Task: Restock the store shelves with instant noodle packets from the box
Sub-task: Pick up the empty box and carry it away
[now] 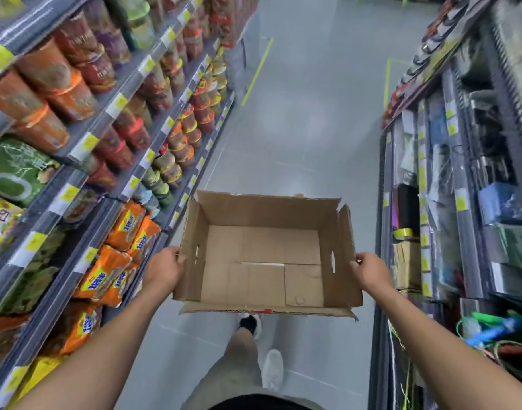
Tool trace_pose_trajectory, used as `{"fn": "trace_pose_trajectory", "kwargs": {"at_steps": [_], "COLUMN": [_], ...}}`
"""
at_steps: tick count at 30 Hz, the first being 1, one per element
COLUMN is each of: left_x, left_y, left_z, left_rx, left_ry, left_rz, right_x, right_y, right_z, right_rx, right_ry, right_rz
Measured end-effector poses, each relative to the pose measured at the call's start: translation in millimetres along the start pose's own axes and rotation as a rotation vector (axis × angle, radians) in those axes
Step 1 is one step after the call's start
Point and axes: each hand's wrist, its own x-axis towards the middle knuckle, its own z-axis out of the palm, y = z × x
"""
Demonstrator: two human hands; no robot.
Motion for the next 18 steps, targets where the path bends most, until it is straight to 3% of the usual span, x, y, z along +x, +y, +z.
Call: {"fn": "trace_pose_trajectory", "kwargs": {"at_steps": [18], "left_x": [266], "left_y": [161], "left_z": [-85], "left_rx": [-0.020], "left_ry": [-0.017], "left_rz": [0.195], "right_x": [196], "right_y": [-116], "right_z": [-105], "right_rx": [0.023], "right_ry": [0.128], "right_rz": [0.090]}}
